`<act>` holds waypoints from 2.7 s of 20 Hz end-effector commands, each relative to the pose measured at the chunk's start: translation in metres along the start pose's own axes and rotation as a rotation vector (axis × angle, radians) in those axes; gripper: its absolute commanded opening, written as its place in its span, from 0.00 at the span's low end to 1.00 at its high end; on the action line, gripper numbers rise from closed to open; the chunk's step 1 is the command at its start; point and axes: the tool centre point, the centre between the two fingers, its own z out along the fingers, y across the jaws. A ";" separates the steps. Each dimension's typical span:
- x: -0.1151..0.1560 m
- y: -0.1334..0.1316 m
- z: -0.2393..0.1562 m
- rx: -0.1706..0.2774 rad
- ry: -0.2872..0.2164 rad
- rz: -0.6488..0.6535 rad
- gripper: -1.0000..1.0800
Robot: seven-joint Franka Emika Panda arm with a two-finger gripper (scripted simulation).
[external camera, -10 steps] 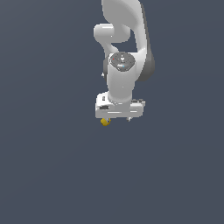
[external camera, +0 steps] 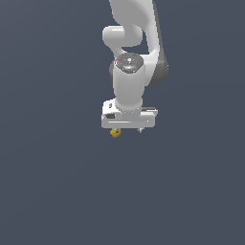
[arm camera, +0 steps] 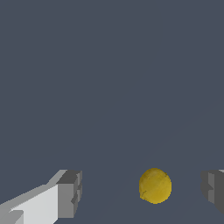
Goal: Pick up the object and move it to a goal position.
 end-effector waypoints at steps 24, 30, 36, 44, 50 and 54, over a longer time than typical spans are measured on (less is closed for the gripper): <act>-0.068 0.049 0.078 -0.015 -0.005 0.081 0.96; -0.089 0.059 0.094 -0.020 -0.008 0.099 0.96; -0.093 0.061 0.098 -0.021 -0.009 0.103 0.96; -0.094 0.062 0.117 -0.021 -0.009 0.103 0.96; -0.096 0.062 0.142 -0.022 -0.009 0.104 0.96; -0.095 0.063 0.148 -0.022 -0.009 0.104 0.96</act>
